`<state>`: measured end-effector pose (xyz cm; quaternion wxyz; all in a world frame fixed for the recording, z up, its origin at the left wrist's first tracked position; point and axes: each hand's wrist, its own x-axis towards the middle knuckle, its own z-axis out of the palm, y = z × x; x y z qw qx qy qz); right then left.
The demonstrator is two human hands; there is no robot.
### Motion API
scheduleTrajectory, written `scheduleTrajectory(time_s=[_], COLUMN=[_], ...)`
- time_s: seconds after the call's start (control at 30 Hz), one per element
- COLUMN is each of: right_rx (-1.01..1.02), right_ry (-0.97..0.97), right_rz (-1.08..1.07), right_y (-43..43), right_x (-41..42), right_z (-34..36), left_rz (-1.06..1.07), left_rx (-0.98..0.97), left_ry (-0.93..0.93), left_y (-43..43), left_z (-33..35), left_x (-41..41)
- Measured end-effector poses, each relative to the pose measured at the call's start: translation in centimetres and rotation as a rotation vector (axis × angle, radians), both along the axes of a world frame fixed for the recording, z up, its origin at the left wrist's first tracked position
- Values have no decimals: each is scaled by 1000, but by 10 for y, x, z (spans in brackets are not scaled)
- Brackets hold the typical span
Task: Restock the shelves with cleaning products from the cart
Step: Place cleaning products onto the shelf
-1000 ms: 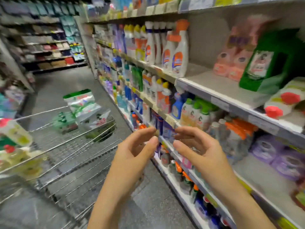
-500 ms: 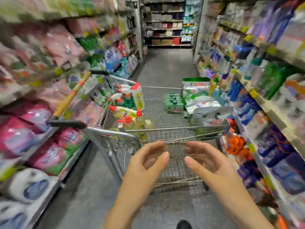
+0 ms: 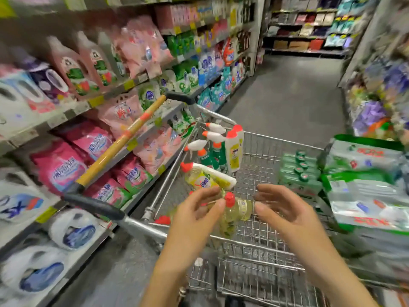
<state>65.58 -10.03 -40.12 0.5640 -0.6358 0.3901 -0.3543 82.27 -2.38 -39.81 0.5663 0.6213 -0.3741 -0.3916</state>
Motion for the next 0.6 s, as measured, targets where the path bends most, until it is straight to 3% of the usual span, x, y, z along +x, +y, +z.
scheduleTrajectory(time_s=[0.33, 0.6], right_rx=[87, -161], right_ry=[211, 739], right_rz=[224, 555], right_y=[-147, -182], right_x=[62, 98], right_z=[-69, -179], left_rz=[52, -41], left_rx=[291, 555], left_ry=[-343, -550], left_y=[-110, -160], left_z=[-47, -110], left_x=[55, 82])
